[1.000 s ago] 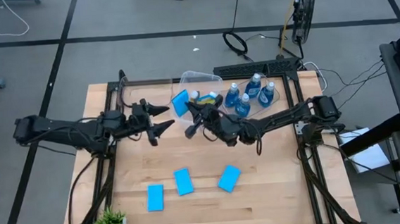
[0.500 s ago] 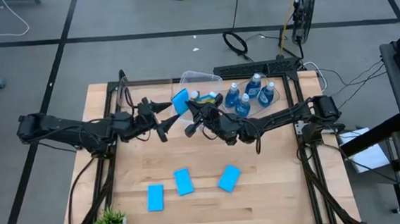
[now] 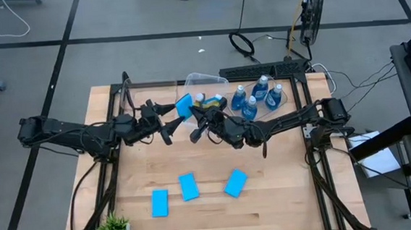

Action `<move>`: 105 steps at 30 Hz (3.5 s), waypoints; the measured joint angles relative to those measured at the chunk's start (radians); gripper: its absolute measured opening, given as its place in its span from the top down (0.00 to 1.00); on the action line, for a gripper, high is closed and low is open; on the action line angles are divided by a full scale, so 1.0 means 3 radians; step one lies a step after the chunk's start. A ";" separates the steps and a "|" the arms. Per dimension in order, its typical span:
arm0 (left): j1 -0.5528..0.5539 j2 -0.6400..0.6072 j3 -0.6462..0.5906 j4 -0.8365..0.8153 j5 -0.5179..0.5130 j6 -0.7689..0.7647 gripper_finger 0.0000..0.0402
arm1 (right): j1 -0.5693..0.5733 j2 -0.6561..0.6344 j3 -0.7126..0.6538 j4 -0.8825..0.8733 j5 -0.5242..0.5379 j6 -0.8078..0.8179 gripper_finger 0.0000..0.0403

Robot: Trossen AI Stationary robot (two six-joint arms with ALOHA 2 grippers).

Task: Pick & Place Kitchen Sink Supplies
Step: Put the blue sponge into the left transparent bin

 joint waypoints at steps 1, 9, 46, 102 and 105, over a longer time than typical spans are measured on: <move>-0.0001 0.0000 0.0000 0.0004 0.0000 -0.0016 0.26 | 0.0000 0.0000 0.0000 0.0001 -0.0007 0.0001 1.00; -0.0001 0.0000 0.0000 0.0043 0.0003 -0.0117 0.26 | -0.0005 -0.0001 -0.0001 -0.0025 -0.0166 0.0151 1.00; 0.0125 -0.0451 -0.0003 -0.0636 -0.0104 -0.0468 0.98 | 0.0015 -0.0005 -0.0001 -0.0100 -0.0316 0.0427 0.74; 0.3096 0.0531 0.0412 -0.2554 0.2210 -0.1385 0.98 | 0.0074 -0.0080 -0.0001 -0.0128 -0.0261 0.0422 0.50; 0.3112 0.0727 0.0584 -0.2555 0.2213 -0.1278 0.98 | 0.0074 -0.0080 -0.0001 -0.0126 -0.0261 0.0422 0.50</move>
